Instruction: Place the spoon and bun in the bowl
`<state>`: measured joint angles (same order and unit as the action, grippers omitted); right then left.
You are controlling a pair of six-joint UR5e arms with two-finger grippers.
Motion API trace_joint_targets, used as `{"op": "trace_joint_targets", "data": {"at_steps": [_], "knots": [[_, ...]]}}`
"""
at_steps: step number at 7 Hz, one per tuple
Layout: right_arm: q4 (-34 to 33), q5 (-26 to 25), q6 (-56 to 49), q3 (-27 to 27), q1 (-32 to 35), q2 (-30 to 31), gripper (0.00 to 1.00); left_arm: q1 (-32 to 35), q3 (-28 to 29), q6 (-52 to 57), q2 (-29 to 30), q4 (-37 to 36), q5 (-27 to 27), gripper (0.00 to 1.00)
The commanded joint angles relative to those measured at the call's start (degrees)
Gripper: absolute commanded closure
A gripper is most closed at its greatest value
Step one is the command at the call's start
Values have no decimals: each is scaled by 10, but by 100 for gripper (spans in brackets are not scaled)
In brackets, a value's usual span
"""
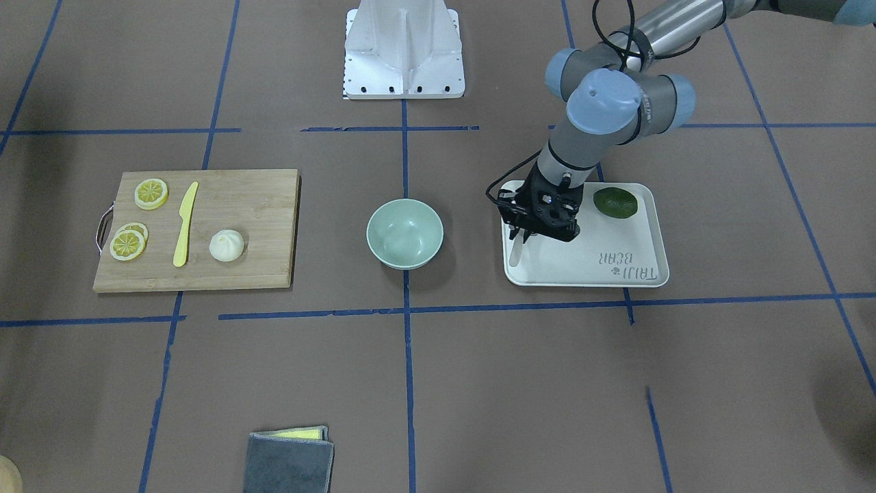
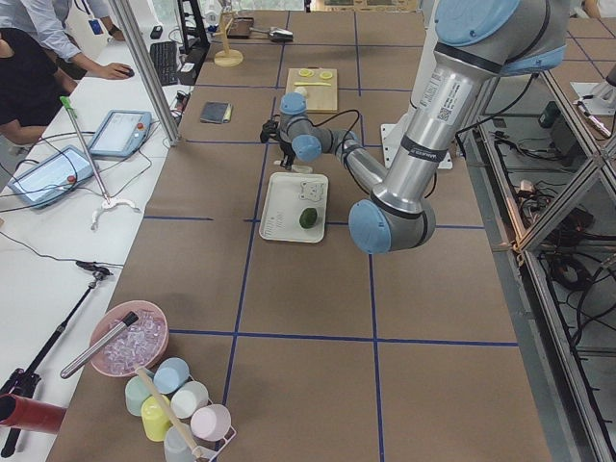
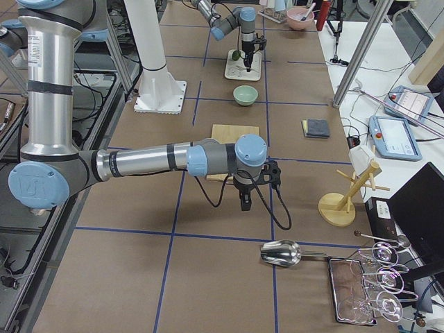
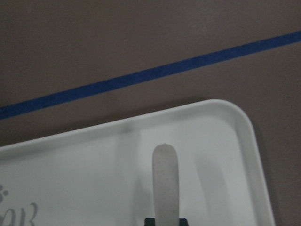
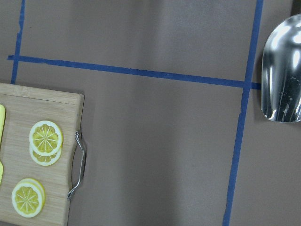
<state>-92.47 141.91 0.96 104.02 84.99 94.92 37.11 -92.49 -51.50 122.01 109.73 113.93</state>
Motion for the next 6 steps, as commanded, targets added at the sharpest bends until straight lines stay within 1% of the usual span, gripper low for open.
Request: {"op": "trace_joint_targets", "data": {"at_steps": [1, 2, 3, 4, 5, 6], "knots": [[0, 13, 3, 0, -1, 0, 0, -24, 82, -26, 128, 7, -1, 100], [0, 13, 4, 1, -7, -2, 0, -27, 89, -27, 146, 10, -7, 100], [0, 14, 13, 7, -22, -2, 0, -31, 106, -29, 167, 27, -39, 100], [1, 13, 58, 27, -47, -3, 0, -43, 134, -31, 176, 58, -59, 100], [31, 11, 138, 41, -81, -7, 0, -55, 148, -33, 174, 82, -79, 100], [101, 7, 236, 40, -121, -7, 0, -59, 149, -33, 171, 85, -89, 100]]}}
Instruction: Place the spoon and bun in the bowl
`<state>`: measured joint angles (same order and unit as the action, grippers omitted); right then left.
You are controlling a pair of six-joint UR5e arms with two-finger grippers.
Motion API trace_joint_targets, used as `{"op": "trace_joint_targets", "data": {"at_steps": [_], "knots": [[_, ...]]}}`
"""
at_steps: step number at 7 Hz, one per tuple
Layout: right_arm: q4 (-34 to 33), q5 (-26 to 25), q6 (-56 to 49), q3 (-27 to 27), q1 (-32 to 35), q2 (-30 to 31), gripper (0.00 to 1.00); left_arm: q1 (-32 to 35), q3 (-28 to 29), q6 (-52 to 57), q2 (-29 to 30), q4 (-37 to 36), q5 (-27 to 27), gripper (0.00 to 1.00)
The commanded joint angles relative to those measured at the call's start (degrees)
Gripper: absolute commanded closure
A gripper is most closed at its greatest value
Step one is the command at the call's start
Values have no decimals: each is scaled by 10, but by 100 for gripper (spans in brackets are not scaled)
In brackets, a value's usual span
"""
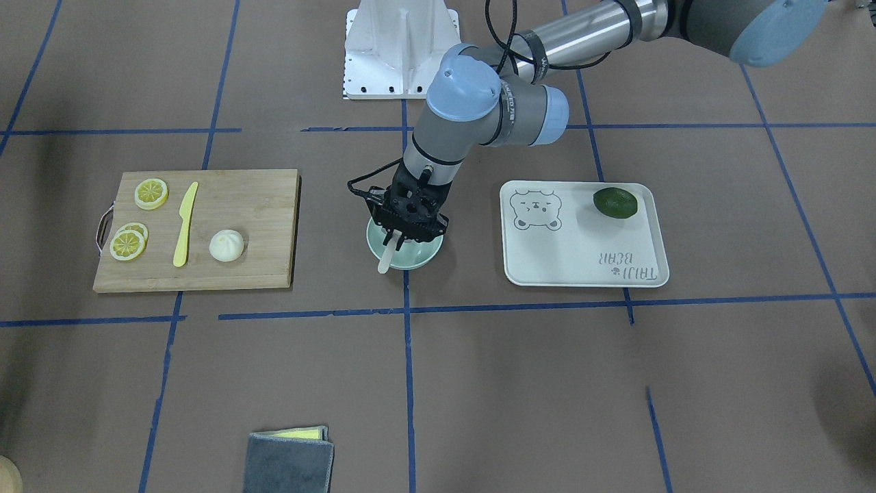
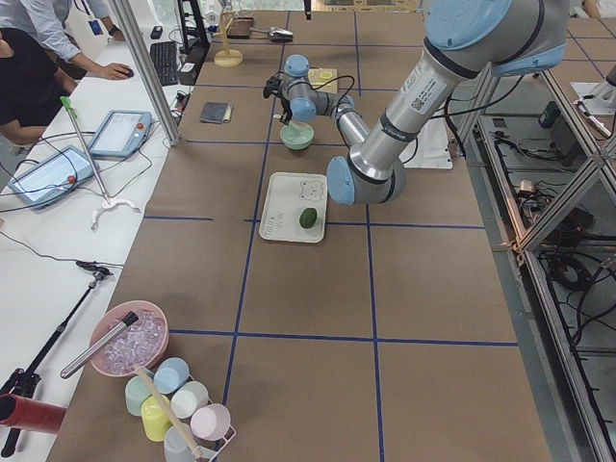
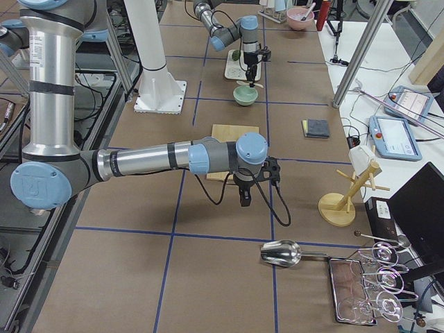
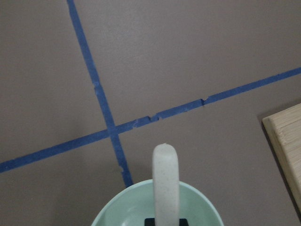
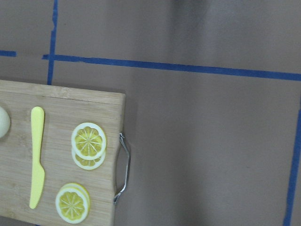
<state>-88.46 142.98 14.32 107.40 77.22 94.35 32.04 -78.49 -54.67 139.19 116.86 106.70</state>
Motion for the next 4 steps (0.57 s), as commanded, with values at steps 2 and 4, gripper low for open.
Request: {"op": "trace_joint_targets", "data": {"at_steps": [2, 4], "knots": [[152, -36, 243, 5, -121, -5, 0, -12, 6, 2, -12, 13, -17, 71], [159, -87, 341, 4, -198, -46, 0, -12, -50, 1, -62, 18, -18, 23]]}}
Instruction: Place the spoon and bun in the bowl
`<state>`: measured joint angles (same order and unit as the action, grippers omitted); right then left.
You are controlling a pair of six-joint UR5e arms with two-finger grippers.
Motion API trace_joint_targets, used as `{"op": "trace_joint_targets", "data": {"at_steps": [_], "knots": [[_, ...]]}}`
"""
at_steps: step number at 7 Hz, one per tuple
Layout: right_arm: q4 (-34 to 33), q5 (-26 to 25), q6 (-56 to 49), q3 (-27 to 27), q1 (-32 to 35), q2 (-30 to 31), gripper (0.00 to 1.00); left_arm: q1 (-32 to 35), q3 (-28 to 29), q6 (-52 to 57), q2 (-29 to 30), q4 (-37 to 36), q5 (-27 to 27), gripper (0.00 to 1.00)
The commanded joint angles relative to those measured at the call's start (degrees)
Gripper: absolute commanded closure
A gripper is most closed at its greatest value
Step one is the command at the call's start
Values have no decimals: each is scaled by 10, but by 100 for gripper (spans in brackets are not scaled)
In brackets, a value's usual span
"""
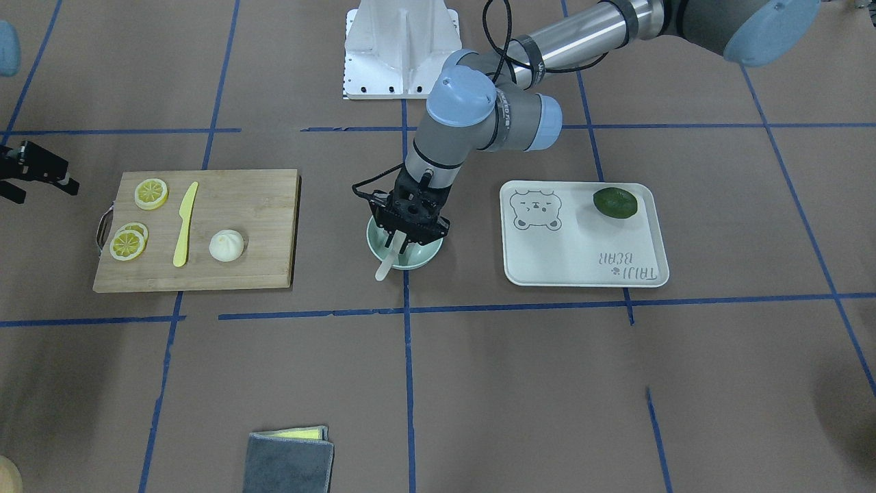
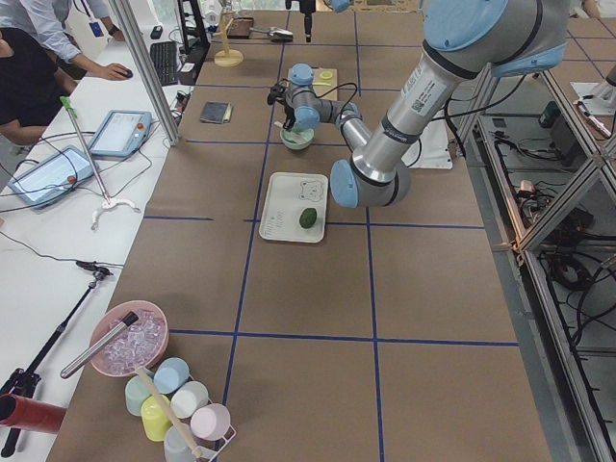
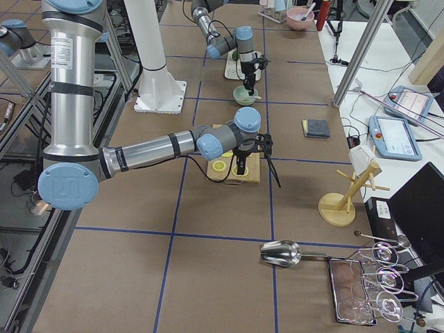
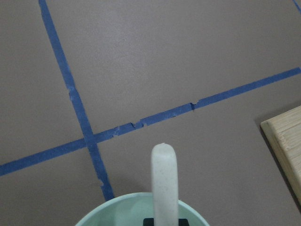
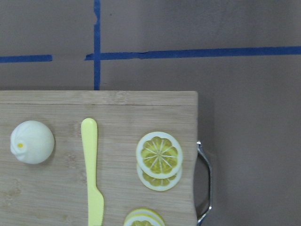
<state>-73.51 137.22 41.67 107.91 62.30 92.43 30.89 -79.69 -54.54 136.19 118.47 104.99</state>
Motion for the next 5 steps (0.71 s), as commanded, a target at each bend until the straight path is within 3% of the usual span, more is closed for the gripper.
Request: {"op": "trace_joint_targets", "data": {"at_steps": [1, 3, 5], "knots": [[8, -66, 126, -2, -91, -61, 0, 4, -73, 0, -48, -3, -1, 20], [7, -166, 188, -23, -163, -134, 0, 43, -133, 9, -103, -37, -2, 20], [8, -209, 223, -65, -198, -170, 0, 79, -217, 84, -157, -131, -2, 20]]}}
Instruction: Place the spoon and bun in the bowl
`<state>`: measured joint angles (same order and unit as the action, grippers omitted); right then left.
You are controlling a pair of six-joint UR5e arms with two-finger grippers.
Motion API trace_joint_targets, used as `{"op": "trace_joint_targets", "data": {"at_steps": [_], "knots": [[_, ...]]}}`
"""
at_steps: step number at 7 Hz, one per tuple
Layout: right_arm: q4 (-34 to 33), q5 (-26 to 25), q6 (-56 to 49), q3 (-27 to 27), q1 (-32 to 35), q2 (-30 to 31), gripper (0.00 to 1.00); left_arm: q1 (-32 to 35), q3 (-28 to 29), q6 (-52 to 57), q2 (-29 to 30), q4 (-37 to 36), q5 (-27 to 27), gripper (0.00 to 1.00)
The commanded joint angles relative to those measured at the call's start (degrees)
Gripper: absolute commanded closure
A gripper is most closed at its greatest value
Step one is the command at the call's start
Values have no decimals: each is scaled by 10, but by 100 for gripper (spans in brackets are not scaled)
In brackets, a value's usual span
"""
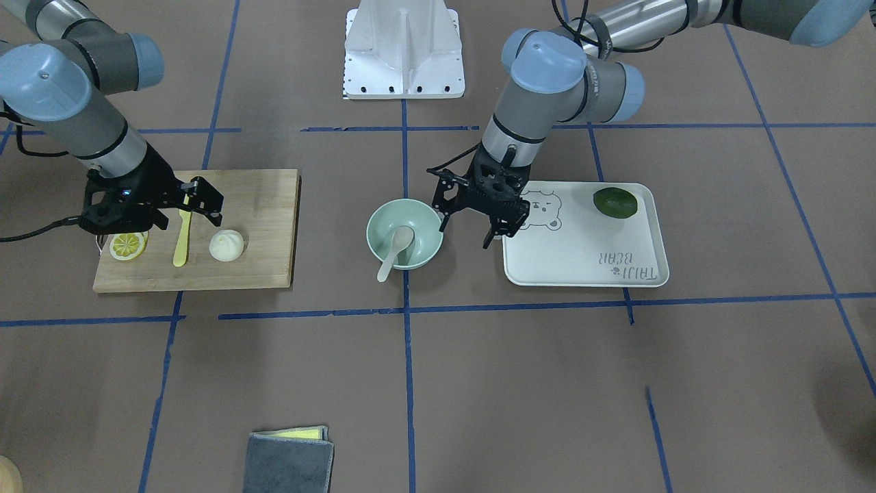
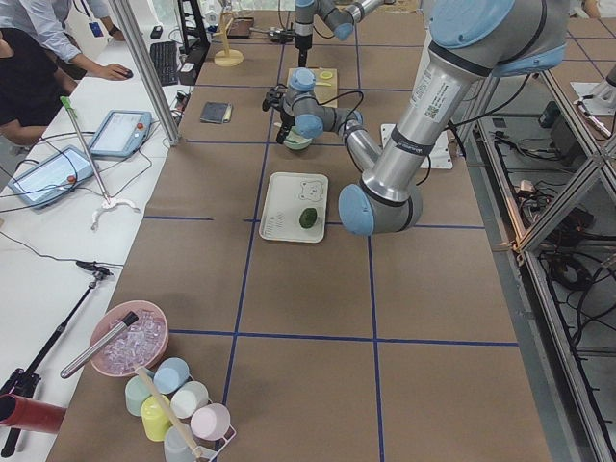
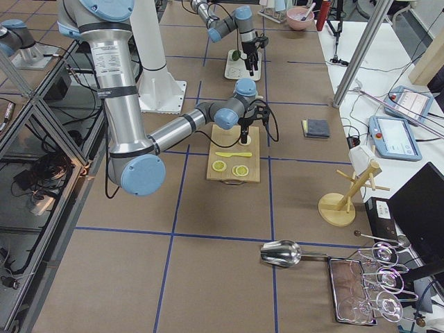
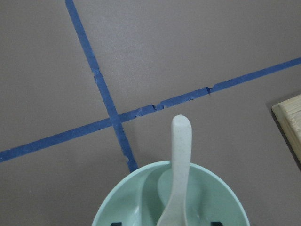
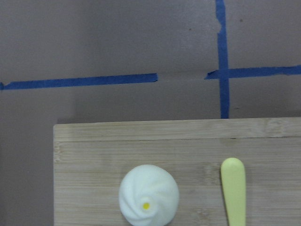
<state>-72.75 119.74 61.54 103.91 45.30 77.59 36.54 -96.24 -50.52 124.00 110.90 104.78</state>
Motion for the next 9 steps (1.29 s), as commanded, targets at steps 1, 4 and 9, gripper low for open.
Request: {"op": "trace_joint_targets", "data": {"at_steps": [1, 4, 9], "knots": [[1, -63, 31, -33, -44, -33, 0, 36, -80, 81, -52, -73, 0, 20], [-3, -66, 30, -47, -51, -25, 32, 36, -79, 84, -59, -74, 0, 18], [-17, -57, 38, -18, -51, -58, 100, 39, -79, 85, -69, -75, -1, 16]]}}
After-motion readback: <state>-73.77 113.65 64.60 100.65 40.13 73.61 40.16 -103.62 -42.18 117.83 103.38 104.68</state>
